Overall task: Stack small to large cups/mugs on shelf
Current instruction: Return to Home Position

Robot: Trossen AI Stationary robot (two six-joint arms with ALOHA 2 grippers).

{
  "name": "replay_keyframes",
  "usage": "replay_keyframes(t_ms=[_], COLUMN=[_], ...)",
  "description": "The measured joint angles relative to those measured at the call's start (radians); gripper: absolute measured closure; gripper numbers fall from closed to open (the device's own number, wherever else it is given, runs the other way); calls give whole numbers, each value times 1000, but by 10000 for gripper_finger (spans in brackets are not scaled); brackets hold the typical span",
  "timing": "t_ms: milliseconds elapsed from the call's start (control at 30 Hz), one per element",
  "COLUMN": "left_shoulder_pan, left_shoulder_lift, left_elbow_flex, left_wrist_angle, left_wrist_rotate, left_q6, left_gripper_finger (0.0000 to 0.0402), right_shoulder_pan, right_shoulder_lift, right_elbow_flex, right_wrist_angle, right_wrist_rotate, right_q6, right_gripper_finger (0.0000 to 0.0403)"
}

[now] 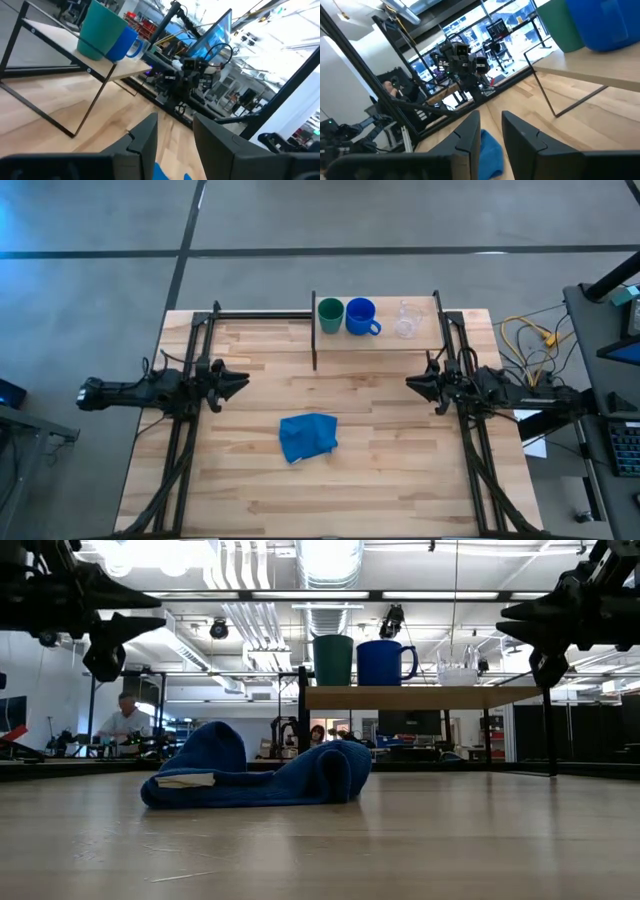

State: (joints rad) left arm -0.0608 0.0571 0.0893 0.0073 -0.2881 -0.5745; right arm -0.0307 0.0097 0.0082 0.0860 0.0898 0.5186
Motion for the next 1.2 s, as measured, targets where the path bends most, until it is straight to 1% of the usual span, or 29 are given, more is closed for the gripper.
replay_keyframes(t_ms=[167, 233, 367, 567, 833, 933, 1100, 1167, 1200], left_shoulder_pan=[0, 0, 0, 0, 0, 0, 0, 0, 0], left_shoulder_lift=[24, 33, 34, 33, 33, 34, 33, 34, 34], left_elbow_flex=[-6, -9, -14, -16, -32, -36, -43, -45, -46], left_wrist_angle=[8, 11, 20, 18, 10, 11, 11, 11, 11], left_wrist_rotate=[-1, -6, -6, -6, -7, -8, 0, 11, 14], left_q6=[7, 6, -45, -46, -18, -14, -14, -19, -19], left_gripper_finger=[291, 291, 291, 291, 294, 318, 386, 396, 395], right_shoulder_pan=[0, 0, 0, 0, 0, 0, 0, 0, 0], right_shoulder_lift=[0, -1, 0, -2, 0, 0, 0, 0, 0], right_elbow_flex=[0, 0, 1, 1, 1, 1, 1, 1, 1], right_wrist_angle=[0, 0, 5, 10, 7, 2, 1, 1, 1], right_wrist_rotate=[0, -2, -2, -1, -1, -1, -1, -1, -1], right_q6=[2, 29, 69, 89, 113, 117, 117, 117, 117], right_gripper_finger=[332, 332, 328, 323, 335, 333, 330, 330, 331])
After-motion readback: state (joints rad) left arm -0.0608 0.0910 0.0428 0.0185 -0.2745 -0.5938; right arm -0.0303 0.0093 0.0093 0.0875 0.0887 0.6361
